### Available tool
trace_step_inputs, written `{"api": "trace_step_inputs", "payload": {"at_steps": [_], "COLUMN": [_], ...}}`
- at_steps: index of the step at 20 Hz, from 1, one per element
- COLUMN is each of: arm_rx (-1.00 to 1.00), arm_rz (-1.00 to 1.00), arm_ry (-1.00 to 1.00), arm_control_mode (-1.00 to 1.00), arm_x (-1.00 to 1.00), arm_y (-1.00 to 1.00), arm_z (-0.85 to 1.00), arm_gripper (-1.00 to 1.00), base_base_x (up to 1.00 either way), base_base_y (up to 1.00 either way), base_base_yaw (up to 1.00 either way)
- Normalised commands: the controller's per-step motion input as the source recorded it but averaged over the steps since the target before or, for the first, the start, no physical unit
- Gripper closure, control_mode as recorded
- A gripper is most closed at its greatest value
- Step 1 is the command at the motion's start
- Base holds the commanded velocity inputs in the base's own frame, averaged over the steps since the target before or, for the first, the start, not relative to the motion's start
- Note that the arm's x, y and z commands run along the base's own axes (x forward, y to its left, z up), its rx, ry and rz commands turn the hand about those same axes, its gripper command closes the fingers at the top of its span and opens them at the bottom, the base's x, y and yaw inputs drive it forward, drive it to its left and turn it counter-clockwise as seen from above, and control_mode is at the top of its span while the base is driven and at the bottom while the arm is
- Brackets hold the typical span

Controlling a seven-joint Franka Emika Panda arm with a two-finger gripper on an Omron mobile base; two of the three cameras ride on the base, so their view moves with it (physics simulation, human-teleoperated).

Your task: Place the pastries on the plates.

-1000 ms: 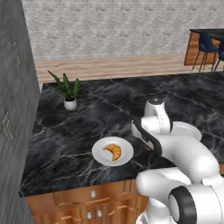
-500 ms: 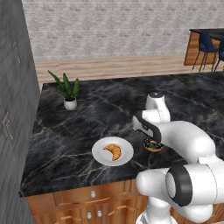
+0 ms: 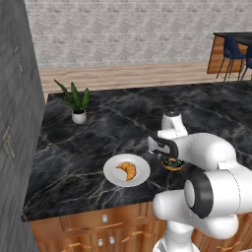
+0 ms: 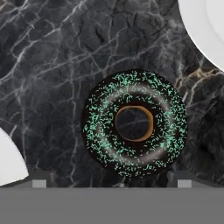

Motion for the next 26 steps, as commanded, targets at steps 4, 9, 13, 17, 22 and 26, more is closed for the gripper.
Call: {"api": "trace_step_inputs", "payload": {"at_steps": [4, 9, 13, 17, 22, 26], "arm_rx": [0.00, 0.00, 0.00, 0.00, 0.00, 0.00], "arm_rz": [0.00, 0.00, 0.00, 0.00, 0.00, 0.00], "arm_ry": [0.07, 0.06, 0.02, 0.02, 0.00, 0.00], "arm_control_mode": [-1.00, -1.00, -1.00, -1.00, -1.00, -1.00], "arm_x": [0.28, 0.28, 0.02, 0.00, 0.00, 0.00], "arm_y": [0.00, 0.00, -0.01, -0.06, -0.15, -0.02], "arm_z": [-0.14, 0.00, -0.09, -0.27, -0.25, -0.20], "arm_gripper": [-1.00, -1.00, -1.00, -1.00, -1.00, -1.00], "base_base_x": [0.00, 0.00, 0.00, 0.00, 0.00, 0.00], "base_base_y": [0.00, 0.00, 0.00, 0.00, 0.00, 0.00], "base_base_yaw": [0.00, 0.00, 0.00, 0.00, 0.00, 0.00]}}
